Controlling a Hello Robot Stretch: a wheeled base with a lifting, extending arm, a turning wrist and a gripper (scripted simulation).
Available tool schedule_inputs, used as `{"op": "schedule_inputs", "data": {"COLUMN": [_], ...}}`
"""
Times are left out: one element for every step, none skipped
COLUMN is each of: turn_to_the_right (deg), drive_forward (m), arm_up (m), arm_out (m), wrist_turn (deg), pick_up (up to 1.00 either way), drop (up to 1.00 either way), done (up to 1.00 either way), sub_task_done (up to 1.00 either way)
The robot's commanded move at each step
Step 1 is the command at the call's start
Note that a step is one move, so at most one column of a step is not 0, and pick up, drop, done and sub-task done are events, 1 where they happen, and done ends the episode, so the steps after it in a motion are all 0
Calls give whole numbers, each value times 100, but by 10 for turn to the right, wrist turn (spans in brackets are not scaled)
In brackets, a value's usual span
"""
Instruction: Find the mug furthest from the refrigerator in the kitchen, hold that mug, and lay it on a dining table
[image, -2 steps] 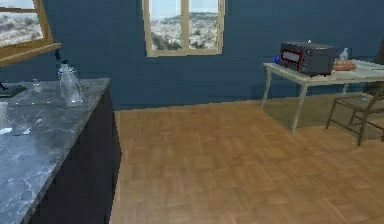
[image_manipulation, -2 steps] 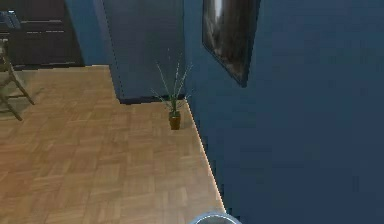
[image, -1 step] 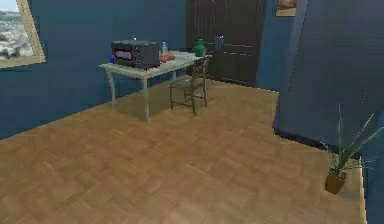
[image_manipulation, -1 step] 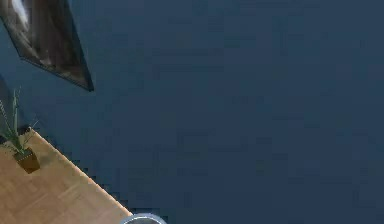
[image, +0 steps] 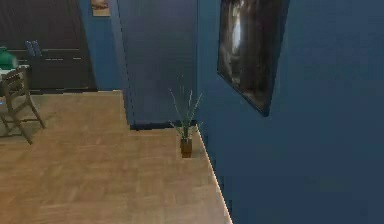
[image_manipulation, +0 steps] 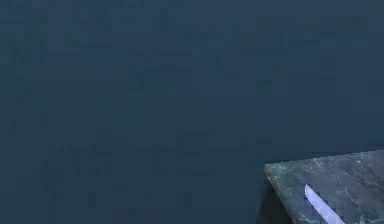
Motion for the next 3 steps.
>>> {"op": "schedule_inputs", "data": {"turn_to_the_right": [450,180,0], "drive_forward": [0,0,0], "arm_up": [0,0,50], "arm_out": [0,0,0], "wrist_turn": [0,0,0], "pick_up": [0,0,0], "drop": [0,0,0], "done": [0,0,0], "sub_task_done": [0,0,0]}}
